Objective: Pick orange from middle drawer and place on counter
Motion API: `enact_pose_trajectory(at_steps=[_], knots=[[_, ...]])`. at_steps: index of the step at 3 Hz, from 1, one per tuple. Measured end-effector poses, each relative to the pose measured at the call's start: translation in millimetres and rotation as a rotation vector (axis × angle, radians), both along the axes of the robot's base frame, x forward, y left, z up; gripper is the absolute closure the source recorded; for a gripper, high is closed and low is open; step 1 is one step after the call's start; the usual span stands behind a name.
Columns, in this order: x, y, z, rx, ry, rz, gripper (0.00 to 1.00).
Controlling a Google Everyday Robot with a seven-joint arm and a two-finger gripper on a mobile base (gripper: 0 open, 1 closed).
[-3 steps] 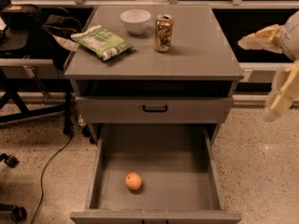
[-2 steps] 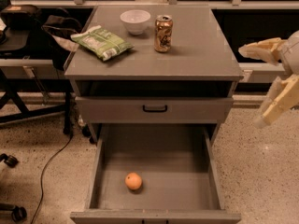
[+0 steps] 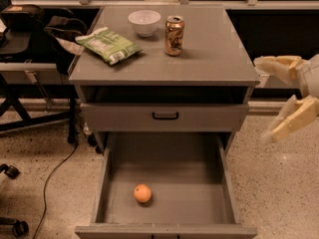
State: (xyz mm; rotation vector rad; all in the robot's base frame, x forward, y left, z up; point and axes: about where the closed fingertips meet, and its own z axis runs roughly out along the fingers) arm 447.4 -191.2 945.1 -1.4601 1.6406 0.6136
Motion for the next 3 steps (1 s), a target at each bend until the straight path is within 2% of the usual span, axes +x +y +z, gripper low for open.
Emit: enact_pose_trajectory(at_steps=[1, 2, 3], knots=[[-0.4, 3.7, -9.6, 0.016, -0.004, -0.049, 0.00], [2.2, 9.2, -22.2, -0.032, 0.004, -0.115, 0.00], [5.6, 11.3, -35.3, -0.092, 0.028, -0.147, 0.00]])
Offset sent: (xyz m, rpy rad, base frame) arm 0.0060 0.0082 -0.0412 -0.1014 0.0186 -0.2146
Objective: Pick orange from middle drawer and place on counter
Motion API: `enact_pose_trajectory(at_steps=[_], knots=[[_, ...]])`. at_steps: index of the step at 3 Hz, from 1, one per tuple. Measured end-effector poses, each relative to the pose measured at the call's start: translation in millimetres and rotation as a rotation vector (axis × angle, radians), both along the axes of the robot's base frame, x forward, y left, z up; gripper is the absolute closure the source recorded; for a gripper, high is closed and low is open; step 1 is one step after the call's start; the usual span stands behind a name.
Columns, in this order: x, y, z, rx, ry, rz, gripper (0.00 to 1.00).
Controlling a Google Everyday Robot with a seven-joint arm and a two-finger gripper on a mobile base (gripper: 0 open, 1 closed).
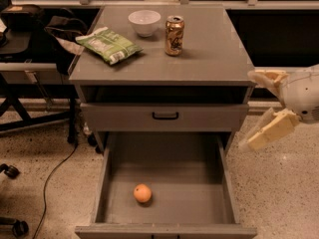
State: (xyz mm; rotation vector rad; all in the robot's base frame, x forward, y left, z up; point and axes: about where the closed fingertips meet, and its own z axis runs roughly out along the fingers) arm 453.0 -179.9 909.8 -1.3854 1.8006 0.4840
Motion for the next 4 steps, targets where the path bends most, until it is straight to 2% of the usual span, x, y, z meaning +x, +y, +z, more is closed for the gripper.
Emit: enact_pose_trajectory(at_steps=[1, 2, 3, 4], knots=[[-0.1, 0.3, 0.1, 0.000, -0.001, 0.000, 0.00], [0.8, 15.8, -29.5, 0.030, 0.009, -0.016, 0.00], [6.8, 23.6, -53.7, 0.045, 0.023, -0.061, 0.00], [13.0, 32.4, -81.1, 0.033, 0.036, -0.088, 0.00]])
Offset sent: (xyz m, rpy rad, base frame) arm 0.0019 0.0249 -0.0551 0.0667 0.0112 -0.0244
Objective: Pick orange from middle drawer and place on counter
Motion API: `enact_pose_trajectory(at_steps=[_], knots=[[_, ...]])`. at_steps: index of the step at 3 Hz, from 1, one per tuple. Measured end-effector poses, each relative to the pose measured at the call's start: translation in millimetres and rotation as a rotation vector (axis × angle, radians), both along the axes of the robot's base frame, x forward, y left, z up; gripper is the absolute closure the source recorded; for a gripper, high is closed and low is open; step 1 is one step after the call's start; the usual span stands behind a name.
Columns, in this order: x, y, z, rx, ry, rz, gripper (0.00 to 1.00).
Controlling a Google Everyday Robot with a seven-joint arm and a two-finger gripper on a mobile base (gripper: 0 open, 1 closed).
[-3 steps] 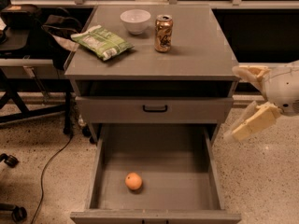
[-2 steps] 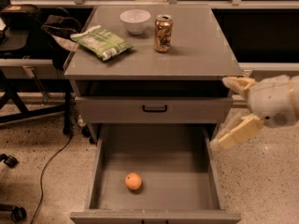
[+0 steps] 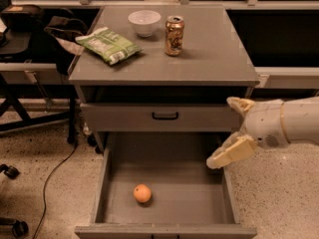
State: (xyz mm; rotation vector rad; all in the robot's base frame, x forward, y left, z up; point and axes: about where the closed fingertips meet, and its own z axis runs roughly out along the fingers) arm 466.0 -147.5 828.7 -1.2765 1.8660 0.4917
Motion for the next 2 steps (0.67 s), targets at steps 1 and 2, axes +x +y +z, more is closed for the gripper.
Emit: enact_pose_trajectory(at_steps=[1, 2], knots=[[4.0, 8.8, -27.0, -0.023, 0.016, 0.000, 0.00], [7.0, 25.3, -65.6, -0.071, 0.048, 0.030, 0.00]])
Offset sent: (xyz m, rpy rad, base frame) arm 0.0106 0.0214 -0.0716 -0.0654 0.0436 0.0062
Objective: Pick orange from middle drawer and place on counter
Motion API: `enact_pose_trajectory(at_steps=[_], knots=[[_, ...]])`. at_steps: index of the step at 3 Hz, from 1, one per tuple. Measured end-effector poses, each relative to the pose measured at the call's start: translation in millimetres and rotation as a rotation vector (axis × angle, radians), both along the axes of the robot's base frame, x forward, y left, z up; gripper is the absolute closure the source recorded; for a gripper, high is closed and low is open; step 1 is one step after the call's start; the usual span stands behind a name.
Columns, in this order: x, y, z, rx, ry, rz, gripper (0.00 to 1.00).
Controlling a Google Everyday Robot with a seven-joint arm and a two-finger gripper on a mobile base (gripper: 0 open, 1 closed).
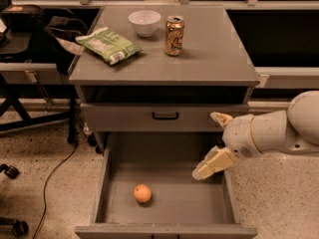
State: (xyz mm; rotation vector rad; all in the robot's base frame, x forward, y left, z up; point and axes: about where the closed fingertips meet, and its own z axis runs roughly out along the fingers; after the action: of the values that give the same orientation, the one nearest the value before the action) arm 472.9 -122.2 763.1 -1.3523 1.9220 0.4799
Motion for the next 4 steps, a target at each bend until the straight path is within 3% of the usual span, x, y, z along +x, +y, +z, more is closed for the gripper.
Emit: enact_pose_trajectory(at_steps=[2, 4], knots=[[0.6, 4.7, -4.0, 0.030, 0.000, -0.016, 0.00], [6.0, 33.9, -44.4, 0.149, 0.008, 0.003, 0.00]])
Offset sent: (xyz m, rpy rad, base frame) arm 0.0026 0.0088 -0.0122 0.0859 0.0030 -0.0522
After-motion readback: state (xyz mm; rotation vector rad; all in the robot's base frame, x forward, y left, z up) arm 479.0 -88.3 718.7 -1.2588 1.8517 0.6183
